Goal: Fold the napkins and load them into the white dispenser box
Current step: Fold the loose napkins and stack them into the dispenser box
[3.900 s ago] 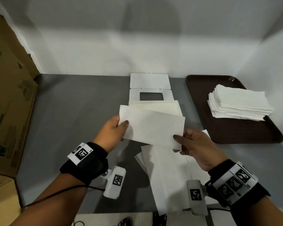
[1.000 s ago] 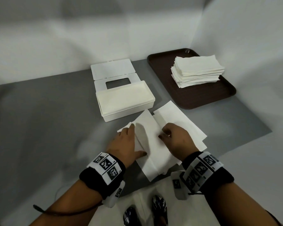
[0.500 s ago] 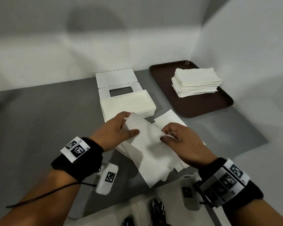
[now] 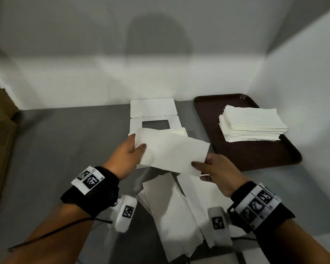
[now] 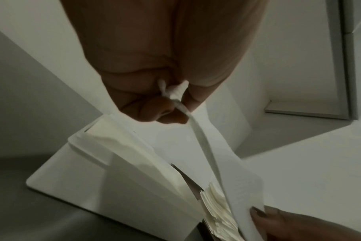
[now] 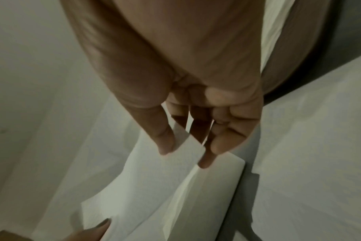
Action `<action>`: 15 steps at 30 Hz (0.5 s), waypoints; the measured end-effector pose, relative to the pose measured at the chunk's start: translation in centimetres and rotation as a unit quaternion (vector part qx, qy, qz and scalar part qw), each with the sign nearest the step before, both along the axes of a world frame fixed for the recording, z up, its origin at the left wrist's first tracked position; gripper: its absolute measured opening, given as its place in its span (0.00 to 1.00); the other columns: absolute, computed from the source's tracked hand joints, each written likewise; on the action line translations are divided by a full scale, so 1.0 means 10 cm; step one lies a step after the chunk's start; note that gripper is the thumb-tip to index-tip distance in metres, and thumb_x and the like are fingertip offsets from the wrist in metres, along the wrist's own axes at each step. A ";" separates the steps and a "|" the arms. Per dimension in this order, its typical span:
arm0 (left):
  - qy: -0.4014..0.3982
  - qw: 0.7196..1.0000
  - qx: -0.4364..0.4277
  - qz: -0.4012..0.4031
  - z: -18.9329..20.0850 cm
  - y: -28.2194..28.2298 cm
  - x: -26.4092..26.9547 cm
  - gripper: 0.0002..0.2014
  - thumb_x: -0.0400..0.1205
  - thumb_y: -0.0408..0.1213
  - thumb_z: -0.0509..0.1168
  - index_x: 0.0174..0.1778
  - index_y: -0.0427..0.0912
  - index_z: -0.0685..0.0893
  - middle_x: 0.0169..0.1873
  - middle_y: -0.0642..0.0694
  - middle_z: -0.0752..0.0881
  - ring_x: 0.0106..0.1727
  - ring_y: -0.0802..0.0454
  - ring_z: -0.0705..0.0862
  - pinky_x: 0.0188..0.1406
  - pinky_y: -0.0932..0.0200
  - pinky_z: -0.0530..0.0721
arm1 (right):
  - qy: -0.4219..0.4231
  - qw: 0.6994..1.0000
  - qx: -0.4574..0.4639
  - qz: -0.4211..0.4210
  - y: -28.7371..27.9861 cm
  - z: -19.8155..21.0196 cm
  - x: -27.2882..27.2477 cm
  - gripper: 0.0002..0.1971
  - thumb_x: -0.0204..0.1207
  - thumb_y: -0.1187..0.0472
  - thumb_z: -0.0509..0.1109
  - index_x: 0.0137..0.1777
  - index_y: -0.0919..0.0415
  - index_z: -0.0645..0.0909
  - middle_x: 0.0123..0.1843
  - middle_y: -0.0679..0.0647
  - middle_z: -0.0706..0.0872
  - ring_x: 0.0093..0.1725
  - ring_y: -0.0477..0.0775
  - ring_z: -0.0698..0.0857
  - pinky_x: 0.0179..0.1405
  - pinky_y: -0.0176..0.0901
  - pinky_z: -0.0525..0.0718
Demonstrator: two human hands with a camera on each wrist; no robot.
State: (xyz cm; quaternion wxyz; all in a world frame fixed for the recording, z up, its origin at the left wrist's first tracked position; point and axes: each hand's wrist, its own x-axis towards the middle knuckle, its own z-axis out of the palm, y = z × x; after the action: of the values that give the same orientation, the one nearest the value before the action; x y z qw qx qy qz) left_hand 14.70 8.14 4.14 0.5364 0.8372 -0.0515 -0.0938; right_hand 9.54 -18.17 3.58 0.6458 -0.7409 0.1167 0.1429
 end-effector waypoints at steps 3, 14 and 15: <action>-0.001 0.997 0.013 0.076 -0.02 -0.06 0.13 0.11 0.81 0.36 0.62 0.58 0.44 0.71 0.41 0.43 0.84 0.35 0.48 0.82 0.31 0.56 0.82 | -0.046 0.998 -0.048 -0.020 -0.01 0.03 0.35 0.01 0.78 0.63 0.72 0.47 0.58 0.85 0.46 0.54 0.90 0.40 0.48 0.84 0.36 0.41 0.78; -0.063 0.954 0.258 0.138 -0.28 -0.11 0.40 0.09 0.74 0.30 0.70 0.45 0.43 0.78 0.43 0.42 0.83 0.43 0.40 0.81 0.41 0.55 0.75 | -0.160 0.921 -0.352 0.048 0.10 -0.33 1.06 0.13 0.72 0.55 0.76 0.52 0.52 0.76 0.34 0.43 0.77 0.42 0.51 0.82 0.49 0.46 0.83; -0.053 0.951 0.275 0.134 -0.30 -0.10 0.41 0.08 0.74 0.31 0.71 0.47 0.41 0.81 0.47 0.41 0.84 0.47 0.40 0.82 0.46 0.54 0.79 | -0.164 0.912 -0.372 0.055 0.11 -0.35 1.06 0.14 0.72 0.54 0.76 0.53 0.51 0.76 0.35 0.42 0.78 0.42 0.50 0.82 0.48 0.46 0.83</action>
State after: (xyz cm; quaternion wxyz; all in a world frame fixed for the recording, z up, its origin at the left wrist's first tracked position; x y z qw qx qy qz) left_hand 18.76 7.10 1.11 0.2899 0.9551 0.0605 0.0129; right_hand 20.13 -17.10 0.09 0.3242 -0.9459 0.0128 0.0014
